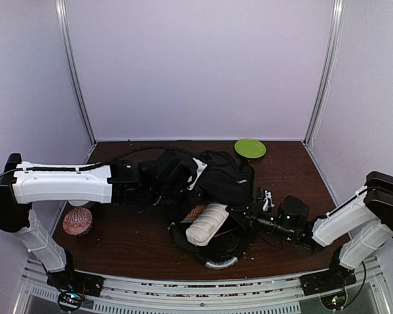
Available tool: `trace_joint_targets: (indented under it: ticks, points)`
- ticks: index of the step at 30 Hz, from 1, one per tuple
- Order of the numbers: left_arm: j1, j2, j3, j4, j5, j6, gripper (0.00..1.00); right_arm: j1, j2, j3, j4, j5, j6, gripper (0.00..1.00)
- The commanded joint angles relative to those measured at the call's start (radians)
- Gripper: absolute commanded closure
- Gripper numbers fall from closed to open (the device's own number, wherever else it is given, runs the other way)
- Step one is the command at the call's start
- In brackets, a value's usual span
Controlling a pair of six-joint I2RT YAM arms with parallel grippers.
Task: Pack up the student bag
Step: Place the stationery in the student bag.
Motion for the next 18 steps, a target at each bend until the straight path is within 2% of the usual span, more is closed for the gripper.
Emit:
trace_joint_targets:
  ticks: [1, 7, 14, 18]
  points:
    - [-0.021, -0.018, 0.066, 0.154, 0.072, -0.086, 1.00, -0.029, 0.070, -0.030, 0.191, 0.301, 0.029, 1.00]
    - [-0.033, -0.015, 0.066, 0.158, 0.145, -0.133, 1.00, -0.029, 0.305, -0.004, 0.485, 0.441, 0.087, 1.00]
    - [-0.051, -0.037, 0.035, 0.186, 0.230, -0.167, 1.00, -0.029, 0.389, 0.074, 0.471, 0.512, 0.050, 1.00]
    - [-0.059, -0.039, 0.014, 0.241, 0.277, -0.204, 1.00, -0.017, 0.413, 0.125, 0.405, 0.552, 0.064, 1.00]
